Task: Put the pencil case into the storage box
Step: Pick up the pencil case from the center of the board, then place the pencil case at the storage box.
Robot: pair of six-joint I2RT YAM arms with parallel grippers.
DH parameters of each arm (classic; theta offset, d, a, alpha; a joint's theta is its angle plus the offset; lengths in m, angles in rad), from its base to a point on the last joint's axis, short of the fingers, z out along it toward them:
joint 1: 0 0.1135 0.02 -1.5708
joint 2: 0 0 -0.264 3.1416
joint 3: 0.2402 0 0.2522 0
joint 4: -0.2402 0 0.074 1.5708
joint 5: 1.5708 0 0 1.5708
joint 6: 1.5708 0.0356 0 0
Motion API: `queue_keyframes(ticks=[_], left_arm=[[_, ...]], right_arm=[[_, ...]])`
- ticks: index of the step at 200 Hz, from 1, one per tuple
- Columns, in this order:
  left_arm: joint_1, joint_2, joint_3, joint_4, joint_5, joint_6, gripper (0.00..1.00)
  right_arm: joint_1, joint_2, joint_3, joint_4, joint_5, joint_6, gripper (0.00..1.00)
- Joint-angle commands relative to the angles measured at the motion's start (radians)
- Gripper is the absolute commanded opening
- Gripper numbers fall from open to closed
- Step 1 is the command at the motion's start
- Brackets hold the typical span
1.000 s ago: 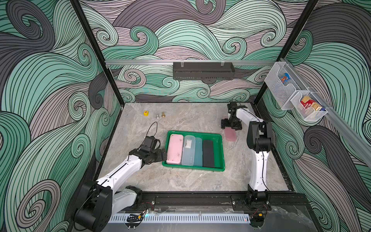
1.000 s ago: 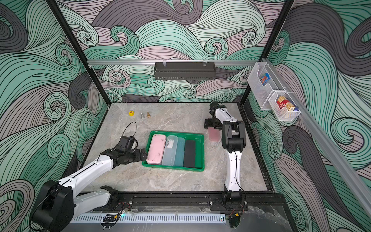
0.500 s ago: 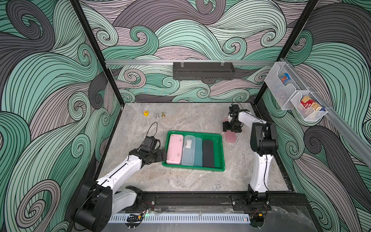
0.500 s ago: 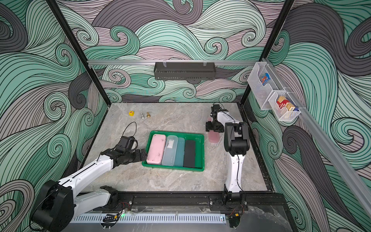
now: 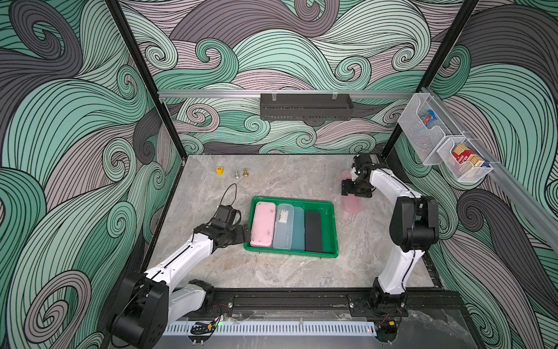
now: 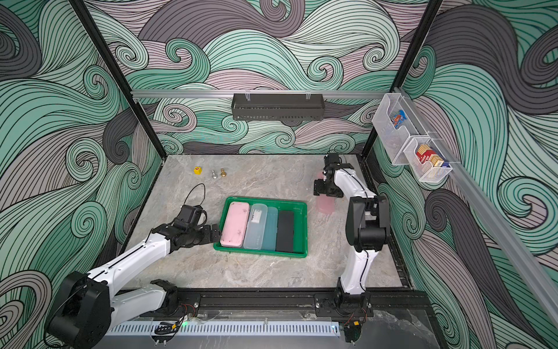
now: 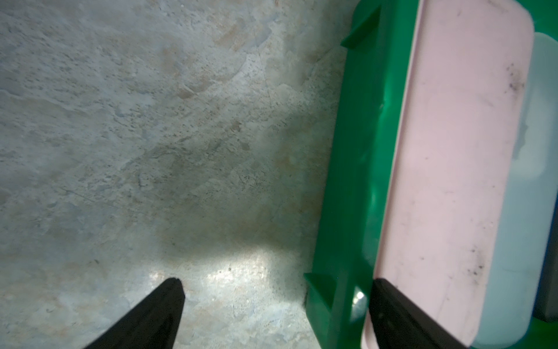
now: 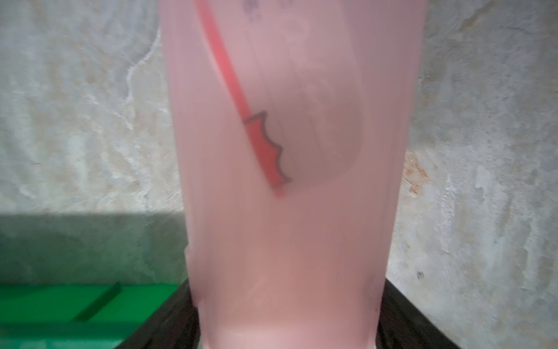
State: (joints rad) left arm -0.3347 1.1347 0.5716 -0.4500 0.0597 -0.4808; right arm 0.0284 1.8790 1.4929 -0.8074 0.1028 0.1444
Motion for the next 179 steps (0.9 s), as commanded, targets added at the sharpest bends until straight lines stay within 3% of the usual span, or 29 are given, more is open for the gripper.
queue_keyframes(ticks=[1,32,82,112,179], left_arm=[[0.008,-0.019,0.014,-0.018,-0.005,0.005,0.99],[0.007,-0.020,0.013,-0.015,-0.007,0.003,0.99],[0.008,-0.042,0.003,-0.028,-0.003,0.009,0.99],[0.008,-0.058,-0.006,-0.026,0.000,0.007,0.99],[0.009,-0.081,-0.013,-0.022,0.000,0.008,0.99]], right_arm=[[0.025,-0.105,-0.039,-0.034,-0.002,0.022,0.71],[0.099,-0.239,-0.161,-0.042,-0.030,0.083,0.71],[0.303,-0.372,-0.319,-0.040,0.019,0.238,0.71],[0.423,-0.378,-0.355,-0.041,0.036,0.323,0.71],[0.528,-0.319,-0.357,-0.041,0.019,0.416,0.71]])
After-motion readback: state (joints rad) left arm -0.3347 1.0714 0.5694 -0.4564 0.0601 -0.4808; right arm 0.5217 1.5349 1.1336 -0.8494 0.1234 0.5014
